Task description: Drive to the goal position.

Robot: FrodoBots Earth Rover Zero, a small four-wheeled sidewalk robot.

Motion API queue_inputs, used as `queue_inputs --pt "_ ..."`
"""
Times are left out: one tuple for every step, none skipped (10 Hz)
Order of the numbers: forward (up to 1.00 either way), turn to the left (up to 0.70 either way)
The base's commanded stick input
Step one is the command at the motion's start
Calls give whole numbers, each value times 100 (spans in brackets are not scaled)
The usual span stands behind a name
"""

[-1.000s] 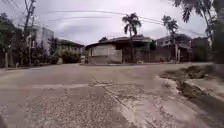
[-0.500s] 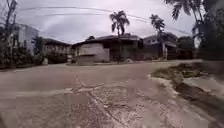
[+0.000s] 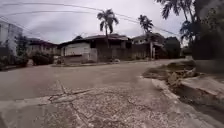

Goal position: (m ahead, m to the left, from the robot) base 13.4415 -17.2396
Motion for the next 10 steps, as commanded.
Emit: queue_inputs --pt "100 -1" --pt "100 0" --pt "100 0" --pt "100 0" --pt "100 0" --pt "100 -1" --pt "100 -3" --pt "100 -22" --pt "100 -36" --pt "100 -31"
